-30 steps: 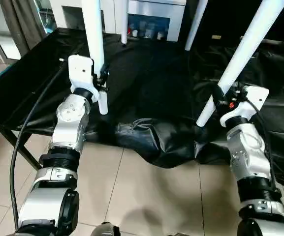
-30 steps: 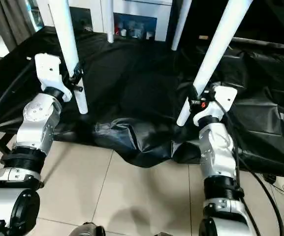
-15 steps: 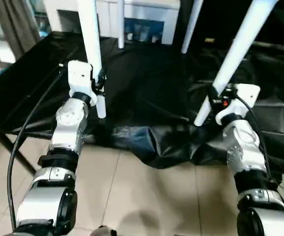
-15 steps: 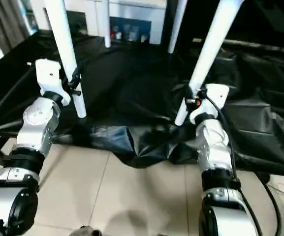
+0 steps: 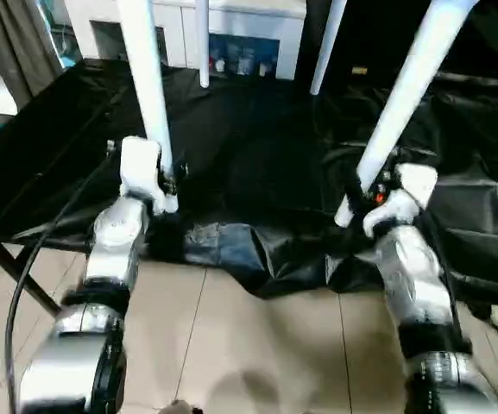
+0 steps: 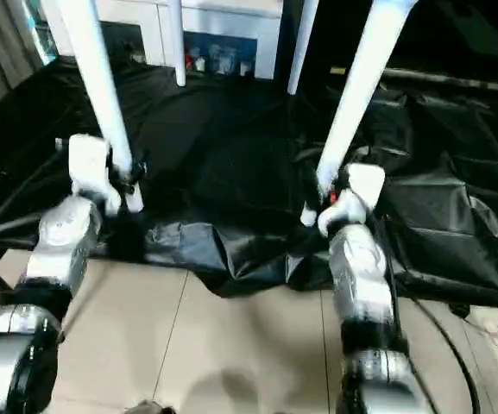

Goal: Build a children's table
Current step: Flip table

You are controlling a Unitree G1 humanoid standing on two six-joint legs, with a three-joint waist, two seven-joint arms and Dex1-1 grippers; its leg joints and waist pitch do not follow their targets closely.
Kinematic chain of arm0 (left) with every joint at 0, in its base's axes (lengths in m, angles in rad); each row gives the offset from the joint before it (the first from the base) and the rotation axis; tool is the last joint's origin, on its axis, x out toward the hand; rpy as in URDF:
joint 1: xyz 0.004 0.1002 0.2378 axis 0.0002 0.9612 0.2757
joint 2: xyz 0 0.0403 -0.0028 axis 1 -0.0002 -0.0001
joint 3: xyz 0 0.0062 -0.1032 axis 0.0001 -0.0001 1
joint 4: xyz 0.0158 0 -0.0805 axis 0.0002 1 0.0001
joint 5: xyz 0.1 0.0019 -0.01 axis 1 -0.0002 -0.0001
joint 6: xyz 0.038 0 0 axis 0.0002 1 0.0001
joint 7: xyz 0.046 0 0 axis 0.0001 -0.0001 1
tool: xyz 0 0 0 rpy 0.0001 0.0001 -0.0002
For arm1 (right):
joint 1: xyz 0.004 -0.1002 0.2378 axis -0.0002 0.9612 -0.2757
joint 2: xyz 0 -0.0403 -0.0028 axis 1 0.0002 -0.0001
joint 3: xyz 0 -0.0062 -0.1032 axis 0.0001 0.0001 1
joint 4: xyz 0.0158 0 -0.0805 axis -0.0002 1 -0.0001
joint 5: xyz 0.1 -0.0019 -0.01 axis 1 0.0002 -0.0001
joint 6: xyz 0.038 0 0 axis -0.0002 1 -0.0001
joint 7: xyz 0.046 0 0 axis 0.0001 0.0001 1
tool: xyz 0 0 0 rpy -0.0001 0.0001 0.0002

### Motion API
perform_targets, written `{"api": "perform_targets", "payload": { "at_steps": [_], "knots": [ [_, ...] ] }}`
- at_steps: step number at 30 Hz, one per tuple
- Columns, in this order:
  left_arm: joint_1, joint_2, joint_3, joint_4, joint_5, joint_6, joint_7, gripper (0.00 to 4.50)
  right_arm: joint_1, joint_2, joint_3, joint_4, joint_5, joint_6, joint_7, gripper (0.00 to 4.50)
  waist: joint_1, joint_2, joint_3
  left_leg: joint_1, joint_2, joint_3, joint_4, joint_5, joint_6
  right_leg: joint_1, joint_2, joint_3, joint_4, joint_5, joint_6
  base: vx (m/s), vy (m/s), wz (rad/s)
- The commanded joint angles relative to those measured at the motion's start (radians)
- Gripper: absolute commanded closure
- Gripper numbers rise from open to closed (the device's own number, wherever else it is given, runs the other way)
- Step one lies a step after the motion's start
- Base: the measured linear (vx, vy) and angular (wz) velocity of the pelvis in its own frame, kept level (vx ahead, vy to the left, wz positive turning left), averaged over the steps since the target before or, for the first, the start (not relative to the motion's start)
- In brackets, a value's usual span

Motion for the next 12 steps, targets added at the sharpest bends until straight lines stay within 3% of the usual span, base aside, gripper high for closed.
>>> {"api": "perform_targets", "payload": {
  "at_steps": [1,4,5,6,7,9,10,12],
  "knots": [
    [0.070,-0.018,-0.020,-0.065,-0.021,0.018,-0.056,0.77,0.058,0.006,0.045,-0.093,-0.009,0.008,0.038,1.28,0.003,0.010,-0.077,0.034,0.061,-0.035,-0.072,-0.160,0.059,0.038,-0.054,0.033,-0.047,0.079,-0.242,0.056,-0.005,-0.02],
    [0.165,-0.030,-0.016,-0.178,-0.086,0.047,-0.126,0.77,0.146,0.004,0.065,-0.194,0.029,0.023,0.094,1.28,0.005,0.008,-0.076,0.032,0.063,-0.032,-0.068,-0.133,0.101,0.036,-0.053,0.033,-0.046,0.108,-0.257,0.017,-0.002,0.00],
    [0.255,-0.033,-0.022,-0.280,-0.127,0.086,-0.163,0.77,0.232,-0.012,0.097,-0.260,0.047,0.063,0.146,1.28,0.009,0.014,-0.071,0.034,0.068,-0.033,-0.073,-0.162,0.103,0.034,-0.055,0.032,-0.052,0.062,-0.263,0.000,0.000,0.00],
    [0.258,-0.033,-0.023,-0.282,-0.127,0.087,-0.164,0.77,0.234,-0.013,0.098,-0.261,0.046,0.064,0.146,1.28,0.010,0.015,-0.066,0.034,0.073,-0.033,-0.077,-0.185,0.097,0.034,-0.054,0.033,-0.056,0.030,-0.261,0.000,0.000,0.00],
    [0.287,-0.030,-0.027,-0.315,-0.128,0.098,-0.164,0.77,0.259,-0.020,0.107,-0.277,0.039,0.084,0.146,1.28,0.004,0.016,-0.061,0.039,0.073,-0.035,-0.088,-0.279,0.059,0.027,-0.050,0.033,-0.071,-0.100,-0.242,0.000,0.000,0.00],
    [0.337,-0.028,-0.035,-0.379,-0.126,0.141,-0.146,0.77,0.298,-0.033,0.122,-0.311,0.024,0.091,0.142,1.28,0.003,0.022,-0.055,0.042,0.077,-0.036,-0.097,-0.336,0.021,0.023,-0.047,0.035,-0.078,-0.169,-0.222,0.000,0.000,0.00],
    [0.362,-0.031,-0.036,-0.422,-0.125,0.169,-0.123,0.77,0.313,-0.033,0.124,-0.334,0.022,0.095,0.135,1.28,0.001,0.024,-0.051,0.045,0.077,-0.038,-0.102,-0.397,-0.016,0.018,-0.047,0.037,-0.083,-0.234,-0.203,0.000,0.000,0.00],
    [0.406,-0.042,-0.032,-0.512,-0.109,0.218,-0.057,0.77,0.339,-0.027,0.120,-0.386,0.029,0.136,0.111,1.28,0.000,0.020,-0.043,0.044,0.074,-0.043,-0.108,-0.459,-0.051,0.014,-0.049,0.041,-0.095,-0.336,-0.157,0.000,0.000,0.00]
  ]
}}
